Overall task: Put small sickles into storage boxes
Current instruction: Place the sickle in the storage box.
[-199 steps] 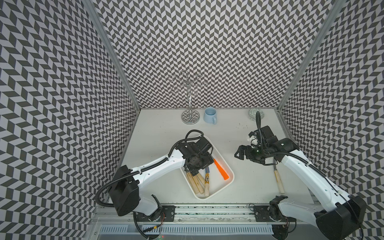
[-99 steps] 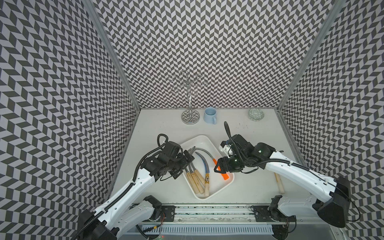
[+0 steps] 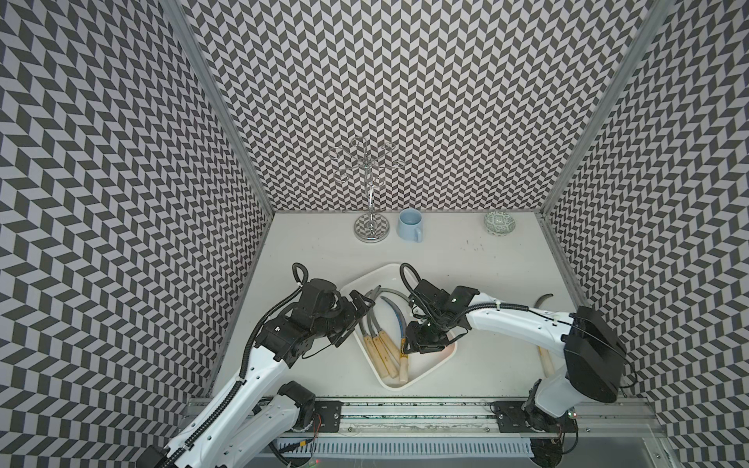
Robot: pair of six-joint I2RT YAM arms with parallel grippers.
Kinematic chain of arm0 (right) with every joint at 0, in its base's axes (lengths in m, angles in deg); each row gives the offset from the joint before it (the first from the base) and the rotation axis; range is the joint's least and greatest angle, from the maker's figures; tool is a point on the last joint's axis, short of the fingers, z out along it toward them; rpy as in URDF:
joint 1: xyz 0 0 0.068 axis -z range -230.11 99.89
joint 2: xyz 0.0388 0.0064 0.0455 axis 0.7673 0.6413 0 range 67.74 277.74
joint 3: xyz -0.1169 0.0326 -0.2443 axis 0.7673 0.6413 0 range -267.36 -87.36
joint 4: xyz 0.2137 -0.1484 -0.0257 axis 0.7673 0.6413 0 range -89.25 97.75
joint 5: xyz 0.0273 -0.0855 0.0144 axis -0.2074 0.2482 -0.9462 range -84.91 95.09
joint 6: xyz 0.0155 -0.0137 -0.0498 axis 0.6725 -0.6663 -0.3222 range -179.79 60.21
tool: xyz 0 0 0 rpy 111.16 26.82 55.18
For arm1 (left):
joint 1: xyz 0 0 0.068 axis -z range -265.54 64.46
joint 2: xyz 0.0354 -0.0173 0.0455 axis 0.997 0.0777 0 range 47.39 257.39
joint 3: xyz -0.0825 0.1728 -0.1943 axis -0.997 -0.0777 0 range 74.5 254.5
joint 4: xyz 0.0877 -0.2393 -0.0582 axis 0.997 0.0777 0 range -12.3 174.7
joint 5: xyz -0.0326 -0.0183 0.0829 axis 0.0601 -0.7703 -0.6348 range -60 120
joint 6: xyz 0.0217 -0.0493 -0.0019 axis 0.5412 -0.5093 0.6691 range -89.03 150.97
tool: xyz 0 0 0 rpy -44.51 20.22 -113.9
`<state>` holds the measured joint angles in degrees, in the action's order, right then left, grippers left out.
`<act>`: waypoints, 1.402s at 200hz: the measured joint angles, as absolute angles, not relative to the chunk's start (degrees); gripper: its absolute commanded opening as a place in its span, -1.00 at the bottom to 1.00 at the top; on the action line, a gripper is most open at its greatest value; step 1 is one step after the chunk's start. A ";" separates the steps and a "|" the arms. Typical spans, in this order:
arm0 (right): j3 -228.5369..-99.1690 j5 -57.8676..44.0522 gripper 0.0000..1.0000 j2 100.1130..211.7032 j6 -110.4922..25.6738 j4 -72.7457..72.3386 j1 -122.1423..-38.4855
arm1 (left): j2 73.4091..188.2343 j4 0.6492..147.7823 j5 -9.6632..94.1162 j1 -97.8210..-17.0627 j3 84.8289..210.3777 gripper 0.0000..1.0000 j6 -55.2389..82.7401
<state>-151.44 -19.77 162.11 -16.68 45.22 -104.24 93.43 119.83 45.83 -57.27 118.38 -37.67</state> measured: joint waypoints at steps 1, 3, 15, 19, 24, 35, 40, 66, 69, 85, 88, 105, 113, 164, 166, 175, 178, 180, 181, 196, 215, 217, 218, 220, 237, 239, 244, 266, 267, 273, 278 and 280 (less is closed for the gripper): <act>-151.46 -19.79 -0.04 162.26 -16.70 45.19 -104.28 | 93.39 119.85 45.85 -57.33 118.38 0.99 -37.58; -151.46 -19.81 -0.04 162.64 -16.59 45.13 -104.39 | 93.35 119.91 45.92 -57.42 118.38 0.99 -37.56; -151.61 -19.81 -0.06 164.62 -16.40 44.91 -104.66 | 92.82 120.15 46.23 -57.84 118.38 0.99 -37.26; -151.65 -19.81 -0.06 165.13 -16.37 44.80 -104.72 | 92.63 120.24 46.31 -58.01 118.38 0.99 -37.17; -151.76 -19.79 -0.07 165.76 -16.24 44.76 -104.74 | 92.34 120.35 46.44 -58.25 118.38 0.99 -37.02; -152.09 -19.79 -0.10 166.83 -16.16 44.60 -104.74 | 91.82 120.53 46.71 -58.69 118.38 0.99 -36.80; -152.31 -19.79 -0.11 167.23 -16.13 44.45 -104.74 | 91.62 120.59 46.84 -58.82 118.38 0.99 -36.73; -153.69 -19.84 -0.14 168.56 -15.81 43.77 -104.72 | 91.14 120.85 47.62 -59.78 118.33 0.99 -36.14; -153.84 -19.81 -0.14 168.65 -15.76 43.75 -104.72 | 91.14 120.88 47.73 -59.87 118.31 0.99 -36.08; -154.50 -19.84 -0.17 169.39 -15.68 43.25 -104.72 | 91.20 121.05 48.13 -60.39 118.29 0.99 -35.70; -154.58 -19.84 -0.18 169.50 -15.63 43.14 -104.72 | 91.20 121.07 48.24 -60.53 118.29 0.99 -35.59; -154.80 -19.84 -0.30 170.29 -15.52 42.42 -104.72 | 91.31 121.07 48.72 -60.96 118.29 0.99 -35.20; -154.85 -19.81 -0.36 170.79 -15.52 42.31 -104.72 | 91.49 121.07 48.94 -61.25 118.29 0.99 -34.85; -156.38 -18.79 -0.59 172.14 -15.98 42.92 -104.57 | 92.34 121.05 50.01 -62.45 118.27 0.99 -33.98; -156.46 -18.63 -0.60 172.14 -16.07 43.05 -104.57 | 92.34 121.05 50.09 -62.47 118.27 0.99 -33.96; -156.79 -18.18 -0.62 172.14 -16.31 43.62 -104.55 | 92.39 121.03 50.29 -62.56 118.18 0.99 -33.91; -156.92 -18.00 -0.62 172.14 -16.46 43.88 -104.48 | 92.41 121.03 50.34 -62.65 118.14 0.99 -33.89; -157.03 -17.85 -0.62 172.14 -16.62 44.08 -104.44 | 92.41 121.01 50.38 -62.71 118.09 0.99 -33.85; -157.05 -17.78 -0.62 172.14 -16.66 44.12 -104.42 | 92.41 121.03 50.38 -62.73 118.09 0.99 -33.82; -157.86 -16.95 -0.63 172.14 -17.27 45.43 -104.15 | 92.43 120.99 50.64 -62.86 117.76 0.99 -33.78; -158.98 -15.57 -0.62 172.06 -18.25 47.16 -103.50 | 92.58 120.99 50.88 -63.08 117.37 0.99 -33.78; -159.06 -15.40 -0.63 172.03 -18.30 47.36 -103.43 | 92.60 120.99 50.88 -63.08 117.37 0.99 -33.78; -159.11 -15.36 -0.63 172.01 -18.34 47.42 -103.41 | 92.63 120.99 50.88 -63.08 117.37 0.99 -33.78; -159.22 -15.12 -0.63 171.95 -18.47 47.60 -103.30 | 92.65 120.99 50.88 -63.10 117.35 0.99 -33.78; -159.59 -13.65 -0.63 171.07 -19.26 49.02 -102.51 | 92.80 120.92 50.90 -63.45 117.37 0.99 -33.78; -159.63 -13.52 -0.62 170.90 -19.48 49.24 -102.38 | 92.80 120.92 50.90 -63.48 117.37 0.99 -33.78; -159.74 -12.95 -0.63 170.55 -19.78 49.74 -102.19 | 92.80 120.90 50.93 -63.59 117.35 0.99 -33.78; -161.05 -10.07 -0.62 169.28 -21.58 52.30 -101.51 | 92.80 120.79 50.93 -63.98 117.35 0.99 -33.78; -161.12 -10.00 -0.63 169.26 -21.69 52.34 -101.49 | 92.80 120.79 50.93 -64.00 117.37 0.99 -33.78; -161.58 -9.06 -0.62 169.02 -22.28 52.87 -101.31 | 92.80 120.77 50.93 -64.13 117.35 0.99 -33.78; -161.88 -8.27 -0.62 168.89 -22.74 53.17 -101.27 | 92.80 120.72 50.90 -64.22 117.35 0.99 -33.78; -161.97 -7.99 -0.63 168.86 -22.87 53.26 -101.27 | 92.80 120.72 50.93 -64.22 117.37 0.99 -33.78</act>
